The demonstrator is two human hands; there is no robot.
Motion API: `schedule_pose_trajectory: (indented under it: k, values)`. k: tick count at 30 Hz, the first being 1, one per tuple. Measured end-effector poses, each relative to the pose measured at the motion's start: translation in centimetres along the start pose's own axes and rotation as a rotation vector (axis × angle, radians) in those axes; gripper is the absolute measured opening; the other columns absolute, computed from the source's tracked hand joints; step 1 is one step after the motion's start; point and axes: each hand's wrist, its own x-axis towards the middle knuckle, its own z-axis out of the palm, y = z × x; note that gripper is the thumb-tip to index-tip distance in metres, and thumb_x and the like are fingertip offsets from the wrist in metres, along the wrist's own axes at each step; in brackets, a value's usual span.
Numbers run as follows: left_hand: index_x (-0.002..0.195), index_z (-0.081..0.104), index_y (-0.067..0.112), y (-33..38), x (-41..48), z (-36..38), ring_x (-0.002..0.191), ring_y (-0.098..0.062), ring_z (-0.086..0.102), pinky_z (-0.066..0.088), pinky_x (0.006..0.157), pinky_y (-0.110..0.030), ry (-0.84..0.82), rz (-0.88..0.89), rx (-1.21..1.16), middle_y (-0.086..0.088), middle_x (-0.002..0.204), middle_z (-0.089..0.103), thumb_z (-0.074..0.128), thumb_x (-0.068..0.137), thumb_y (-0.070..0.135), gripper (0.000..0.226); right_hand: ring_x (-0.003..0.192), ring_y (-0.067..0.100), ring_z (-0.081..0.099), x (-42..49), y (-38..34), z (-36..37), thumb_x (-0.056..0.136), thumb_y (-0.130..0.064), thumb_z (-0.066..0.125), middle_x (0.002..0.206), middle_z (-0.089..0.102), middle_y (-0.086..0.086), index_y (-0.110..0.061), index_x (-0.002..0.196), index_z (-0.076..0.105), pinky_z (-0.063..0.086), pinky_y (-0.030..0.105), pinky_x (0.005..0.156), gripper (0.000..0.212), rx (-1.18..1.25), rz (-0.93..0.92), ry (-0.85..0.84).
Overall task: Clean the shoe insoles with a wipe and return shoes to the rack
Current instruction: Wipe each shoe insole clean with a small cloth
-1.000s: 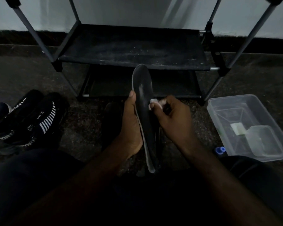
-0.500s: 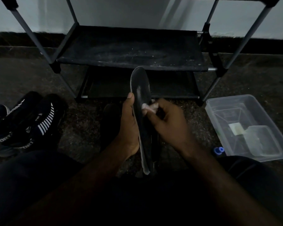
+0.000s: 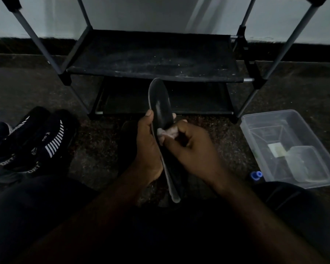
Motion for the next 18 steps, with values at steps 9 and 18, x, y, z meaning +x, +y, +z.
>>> schedule_pose_trajectory:
  k: [9,18]
  values:
    - [0.100,0.064,0.000,-0.4,-0.3,0.4,0.085,-0.022,0.069,0.058,0.077,-0.028,-0.106,0.048,0.003,-0.013,0.088,0.070,0.040,0.085,0.045,0.054,0.068,0.007,0.067,1.2,1.4,-1.4,0.090,-0.028,0.070,0.073,0.070,-0.007,-0.016,0.082,0.067,0.057,0.039,0.067,0.015,-0.115,0.101,0.275]
    - [0.122,0.060,0.005,0.9,-0.2,0.0,0.115,-0.030,0.063,0.051,0.092,-0.042,-0.079,-0.087,0.040,-0.022,0.122,0.065,0.036,0.067,0.079,0.095,0.081,0.009,0.068,-0.2,-0.2,0.0,0.091,-0.023,0.069,0.083,0.070,-0.005,-0.011,0.087,0.070,0.056,0.031,0.071,0.013,-0.079,-0.139,0.012]
